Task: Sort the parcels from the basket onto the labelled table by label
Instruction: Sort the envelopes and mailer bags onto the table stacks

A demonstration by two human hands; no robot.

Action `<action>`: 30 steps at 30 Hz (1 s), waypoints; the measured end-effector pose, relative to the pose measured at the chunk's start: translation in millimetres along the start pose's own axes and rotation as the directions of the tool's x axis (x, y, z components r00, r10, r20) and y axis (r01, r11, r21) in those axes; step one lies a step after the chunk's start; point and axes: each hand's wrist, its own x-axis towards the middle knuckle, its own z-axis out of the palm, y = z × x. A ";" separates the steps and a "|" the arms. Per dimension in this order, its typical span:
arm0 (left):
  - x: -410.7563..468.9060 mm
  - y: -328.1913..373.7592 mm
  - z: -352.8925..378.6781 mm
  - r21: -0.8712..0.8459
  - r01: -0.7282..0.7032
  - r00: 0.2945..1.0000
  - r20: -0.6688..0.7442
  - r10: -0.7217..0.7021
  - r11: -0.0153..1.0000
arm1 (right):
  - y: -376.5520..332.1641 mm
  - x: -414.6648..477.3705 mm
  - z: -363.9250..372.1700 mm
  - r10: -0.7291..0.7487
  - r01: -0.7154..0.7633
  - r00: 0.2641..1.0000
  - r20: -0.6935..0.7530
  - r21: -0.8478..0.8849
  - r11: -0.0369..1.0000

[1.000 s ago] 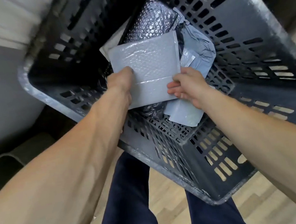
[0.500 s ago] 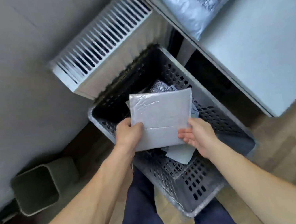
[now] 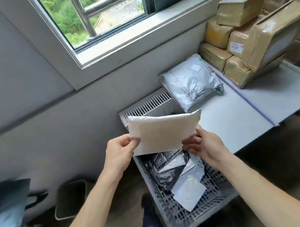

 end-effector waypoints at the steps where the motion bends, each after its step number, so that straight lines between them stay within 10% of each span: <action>1: -7.7 11.4 -2.8 -0.025 -0.034 0.999 -0.008 0.034 0.999 | -12.7 -6.5 0.0 -0.035 0.035 0.999 0.013 0.008 0.999; 15: -52.1 97.3 -52.5 -0.231 -0.309 0.951 -0.045 0.307 0.922 | -146.1 -78.0 6.1 -0.473 0.505 0.846 0.247 -0.080 0.860; 23: -50.4 127.3 -58.4 -0.378 -0.431 0.897 -0.081 0.435 0.819 | -177.5 -106.4 4.7 -0.688 0.736 0.677 0.261 -0.225 0.639; 30: -43.9 142.2 -50.5 -0.163 -0.598 0.801 -0.160 0.577 0.785 | -187.5 -111.4 -4.6 -0.811 0.747 0.545 0.214 -0.564 0.353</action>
